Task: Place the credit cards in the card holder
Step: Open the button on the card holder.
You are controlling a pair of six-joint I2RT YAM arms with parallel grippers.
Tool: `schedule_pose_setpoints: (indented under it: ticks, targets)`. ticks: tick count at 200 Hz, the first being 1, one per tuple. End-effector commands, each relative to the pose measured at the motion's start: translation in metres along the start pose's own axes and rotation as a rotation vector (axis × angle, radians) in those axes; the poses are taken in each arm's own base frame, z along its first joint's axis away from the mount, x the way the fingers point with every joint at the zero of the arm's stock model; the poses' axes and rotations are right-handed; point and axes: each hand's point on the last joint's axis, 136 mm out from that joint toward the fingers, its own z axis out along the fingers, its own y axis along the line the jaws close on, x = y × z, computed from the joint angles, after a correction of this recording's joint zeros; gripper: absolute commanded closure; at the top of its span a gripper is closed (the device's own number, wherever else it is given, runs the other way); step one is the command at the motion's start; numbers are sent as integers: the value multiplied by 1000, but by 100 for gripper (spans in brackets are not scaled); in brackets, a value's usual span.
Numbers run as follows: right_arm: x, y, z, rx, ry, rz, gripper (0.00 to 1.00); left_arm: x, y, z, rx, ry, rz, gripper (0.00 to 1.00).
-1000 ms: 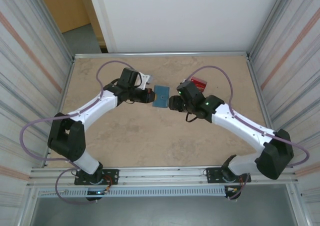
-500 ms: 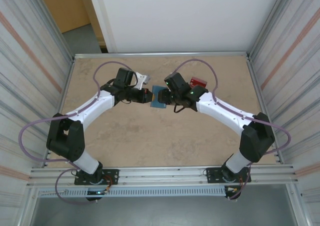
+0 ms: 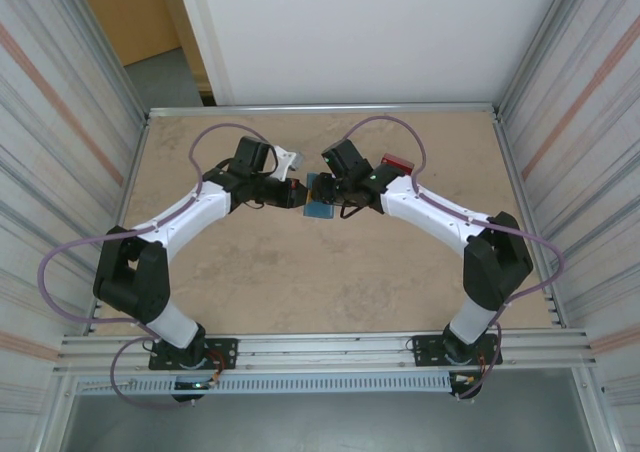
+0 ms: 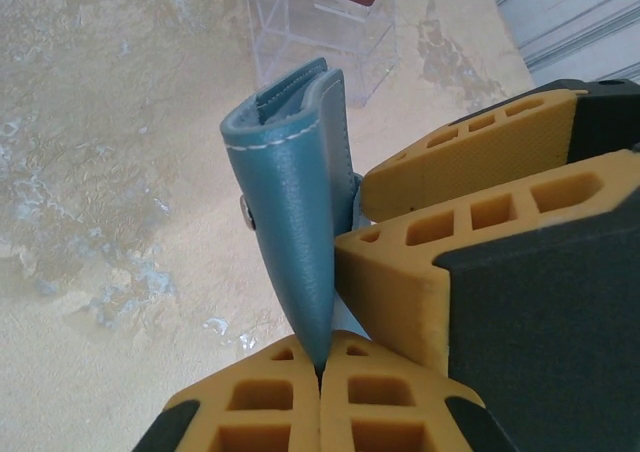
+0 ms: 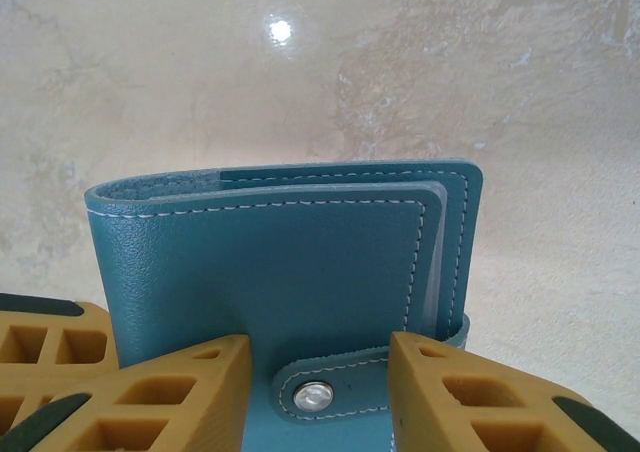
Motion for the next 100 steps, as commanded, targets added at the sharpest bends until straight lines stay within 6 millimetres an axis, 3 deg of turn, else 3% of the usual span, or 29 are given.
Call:
schedule_pose_setpoints:
  ticks: [1,100]
  targets:
    - [2,1,11,5,20,22,61,-5,-25,-3,87,-23,57,96]
    - [18,-31,20,82,55,35,68,-4,-22,-2,80,-22,59,96]
